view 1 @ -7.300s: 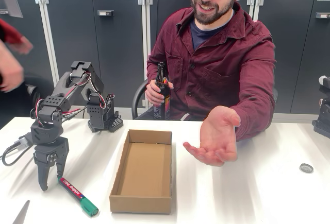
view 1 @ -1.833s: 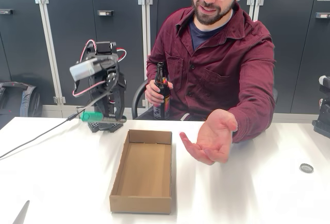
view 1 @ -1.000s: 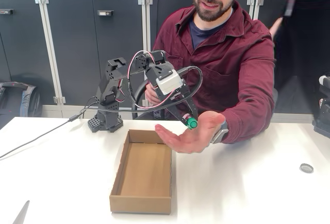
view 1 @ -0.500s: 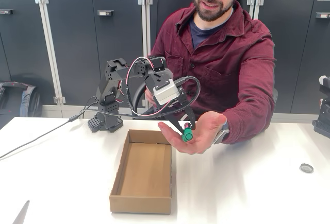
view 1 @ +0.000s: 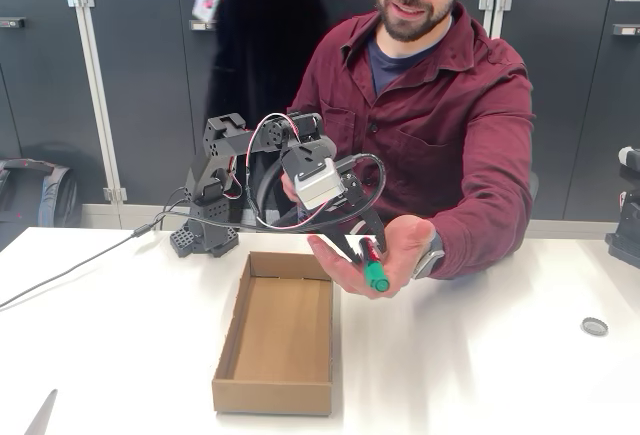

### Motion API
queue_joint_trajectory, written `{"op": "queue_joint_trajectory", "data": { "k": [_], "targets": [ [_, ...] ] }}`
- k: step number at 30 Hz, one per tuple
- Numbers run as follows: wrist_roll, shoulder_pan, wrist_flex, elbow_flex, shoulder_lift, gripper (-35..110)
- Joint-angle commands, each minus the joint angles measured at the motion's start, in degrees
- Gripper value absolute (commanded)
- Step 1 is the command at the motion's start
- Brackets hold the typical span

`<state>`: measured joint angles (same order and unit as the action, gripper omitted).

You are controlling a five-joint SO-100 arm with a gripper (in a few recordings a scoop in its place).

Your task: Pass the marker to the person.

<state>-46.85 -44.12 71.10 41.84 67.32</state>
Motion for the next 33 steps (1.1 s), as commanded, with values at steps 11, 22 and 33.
{"op": "queue_joint_trajectory", "data": {
  "k": [11, 22, 33],
  "targets": [
    [-1.76, 1.41, -1.32, 4.13, 10.99, 15],
    [-7.03, 9.93, 0.62, 5.89, 20.30, 13],
    [-4.75, 9.58, 4.92, 1.76, 20.04, 13]
  ]
}}
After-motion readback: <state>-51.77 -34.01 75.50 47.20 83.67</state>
